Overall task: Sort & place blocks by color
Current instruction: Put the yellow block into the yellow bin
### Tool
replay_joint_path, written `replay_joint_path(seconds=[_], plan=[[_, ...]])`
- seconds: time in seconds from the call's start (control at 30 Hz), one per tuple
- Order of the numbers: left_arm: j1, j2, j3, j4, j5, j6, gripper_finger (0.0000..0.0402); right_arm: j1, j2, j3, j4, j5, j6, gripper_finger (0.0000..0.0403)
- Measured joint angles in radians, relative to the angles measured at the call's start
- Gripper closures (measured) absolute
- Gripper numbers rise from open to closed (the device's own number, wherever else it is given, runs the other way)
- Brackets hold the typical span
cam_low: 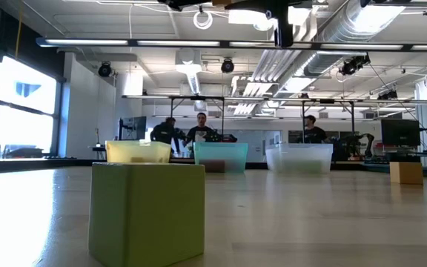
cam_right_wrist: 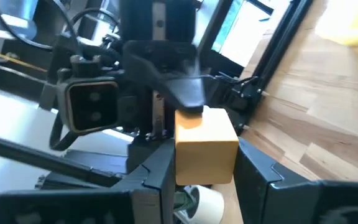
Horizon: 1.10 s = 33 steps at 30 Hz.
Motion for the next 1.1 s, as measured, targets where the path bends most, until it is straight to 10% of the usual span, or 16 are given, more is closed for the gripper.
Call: replay_joint_path(seconds=[1.1], plan=[[0.018,0.027,0.001,-0.003,0.001,0.060,0.0295,0.000,-0.001,0.000,-0.013,-0.015,-0.005,0.0300]])
